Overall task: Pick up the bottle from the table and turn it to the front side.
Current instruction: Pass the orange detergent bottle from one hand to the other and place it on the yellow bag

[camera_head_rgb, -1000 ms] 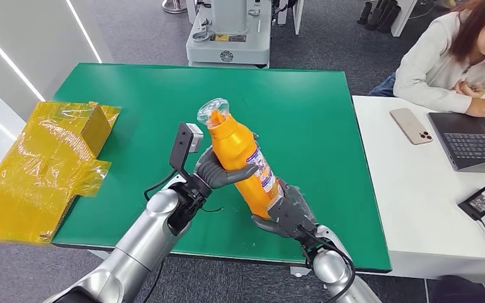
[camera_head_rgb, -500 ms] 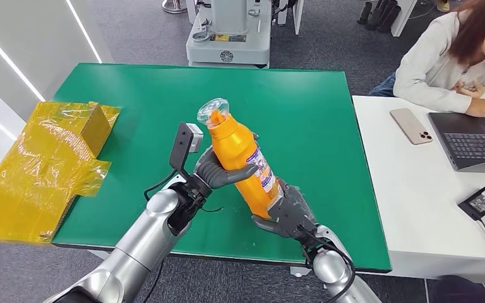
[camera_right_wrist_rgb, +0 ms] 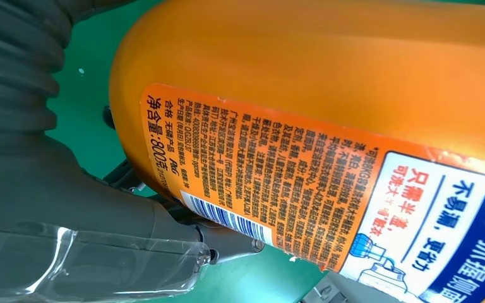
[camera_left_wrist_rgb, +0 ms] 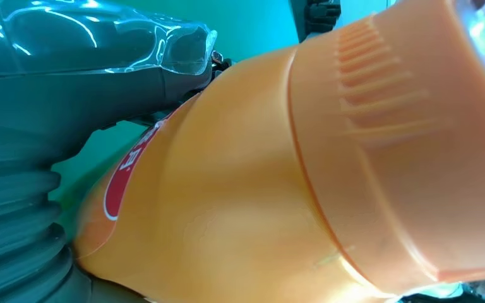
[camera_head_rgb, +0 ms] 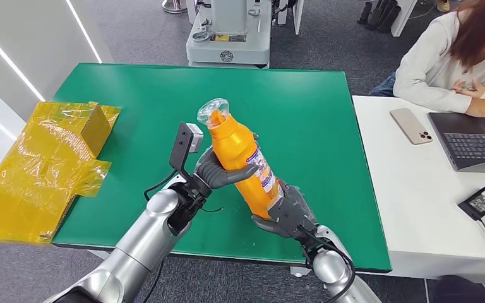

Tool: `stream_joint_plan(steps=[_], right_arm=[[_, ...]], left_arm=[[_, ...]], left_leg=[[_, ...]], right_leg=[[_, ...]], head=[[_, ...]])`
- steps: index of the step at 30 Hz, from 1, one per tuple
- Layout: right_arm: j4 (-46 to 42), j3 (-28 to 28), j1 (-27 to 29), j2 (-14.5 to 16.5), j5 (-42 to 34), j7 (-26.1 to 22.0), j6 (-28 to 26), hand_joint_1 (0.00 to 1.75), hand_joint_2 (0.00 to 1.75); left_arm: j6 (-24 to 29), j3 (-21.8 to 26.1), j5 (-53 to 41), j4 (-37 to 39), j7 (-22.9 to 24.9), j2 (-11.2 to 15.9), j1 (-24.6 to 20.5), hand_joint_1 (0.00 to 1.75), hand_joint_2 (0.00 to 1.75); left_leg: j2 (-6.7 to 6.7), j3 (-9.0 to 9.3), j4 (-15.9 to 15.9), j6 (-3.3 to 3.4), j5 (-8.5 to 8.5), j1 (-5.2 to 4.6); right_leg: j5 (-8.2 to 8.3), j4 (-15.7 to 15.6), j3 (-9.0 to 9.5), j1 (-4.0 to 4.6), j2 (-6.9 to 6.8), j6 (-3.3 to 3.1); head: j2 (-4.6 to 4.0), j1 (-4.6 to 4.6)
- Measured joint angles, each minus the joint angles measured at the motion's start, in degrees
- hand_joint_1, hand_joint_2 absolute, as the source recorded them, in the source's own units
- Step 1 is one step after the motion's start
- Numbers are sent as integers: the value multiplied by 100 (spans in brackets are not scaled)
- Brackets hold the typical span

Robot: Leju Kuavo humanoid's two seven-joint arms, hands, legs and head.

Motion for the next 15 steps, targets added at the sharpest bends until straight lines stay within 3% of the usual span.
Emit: stream_joint_plan(steps=[15], right_arm=[[0,0,0,0,0,0,0,175,175]], left_arm=[[0,0,0,0,2,0,0,175,175]], left_leg=[[0,0,0,0,0,0]], right_leg=[[0,0,0,0,0,0]], head=[[0,0]])
